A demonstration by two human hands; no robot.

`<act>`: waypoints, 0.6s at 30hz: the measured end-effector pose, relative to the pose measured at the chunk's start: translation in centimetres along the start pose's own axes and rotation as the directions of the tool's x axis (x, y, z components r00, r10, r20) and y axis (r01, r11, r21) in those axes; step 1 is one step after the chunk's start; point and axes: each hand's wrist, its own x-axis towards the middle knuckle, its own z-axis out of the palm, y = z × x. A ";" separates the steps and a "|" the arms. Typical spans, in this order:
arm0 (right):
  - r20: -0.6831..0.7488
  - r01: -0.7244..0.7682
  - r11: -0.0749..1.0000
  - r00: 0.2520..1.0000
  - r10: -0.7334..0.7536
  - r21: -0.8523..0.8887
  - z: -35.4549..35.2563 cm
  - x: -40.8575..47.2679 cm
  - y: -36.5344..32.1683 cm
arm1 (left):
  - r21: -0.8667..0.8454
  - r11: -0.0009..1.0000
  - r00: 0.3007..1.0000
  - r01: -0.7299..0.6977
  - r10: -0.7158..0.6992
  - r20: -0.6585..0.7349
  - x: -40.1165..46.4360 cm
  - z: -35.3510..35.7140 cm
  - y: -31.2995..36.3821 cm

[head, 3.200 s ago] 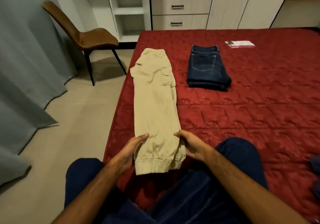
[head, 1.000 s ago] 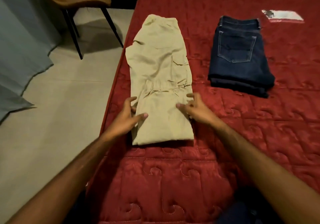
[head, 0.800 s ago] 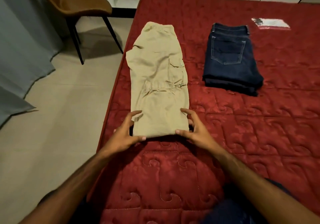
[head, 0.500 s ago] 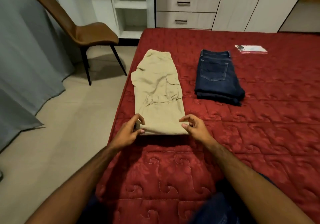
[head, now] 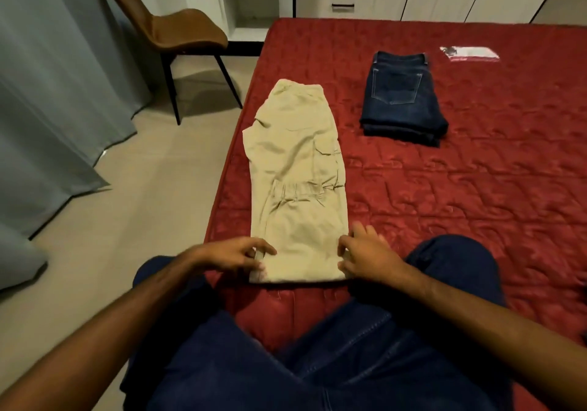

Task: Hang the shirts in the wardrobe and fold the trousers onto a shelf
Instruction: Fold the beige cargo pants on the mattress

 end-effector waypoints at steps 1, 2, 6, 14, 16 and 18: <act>-0.122 0.081 0.979 0.987 -0.105 -0.187 -0.1 -0.3 -1.1 | 0.114 0.993 0.999 0.011 -0.006 -0.045 0.0 -0.9 0.5; -0.182 0.169 0.949 0.958 -0.221 -0.266 0.1 -0.5 -2.2 | 0.289 0.956 0.991 0.043 -0.005 -0.132 0.1 -1.8 1.1; -0.004 0.395 0.866 0.909 -0.416 -0.308 3.2 0.5 -5.5 | 0.636 0.768 0.861 0.079 0.269 -0.431 2.2 -3.7 3.3; 0.049 0.369 0.784 0.915 -0.400 -0.499 4.8 3.0 -7.0 | 0.632 0.769 0.941 0.101 0.131 -0.311 8.5 -4.8 1.6; 0.116 0.398 0.823 0.916 -0.385 -0.406 3.6 2.6 -7.3 | 0.671 0.734 0.936 0.106 0.155 -0.317 8.7 -4.9 1.0; 0.135 0.418 0.870 0.909 -0.395 -0.261 0.6 2.4 -7.6 | 0.703 0.707 0.934 0.076 0.197 -0.298 8.4 -5.1 0.8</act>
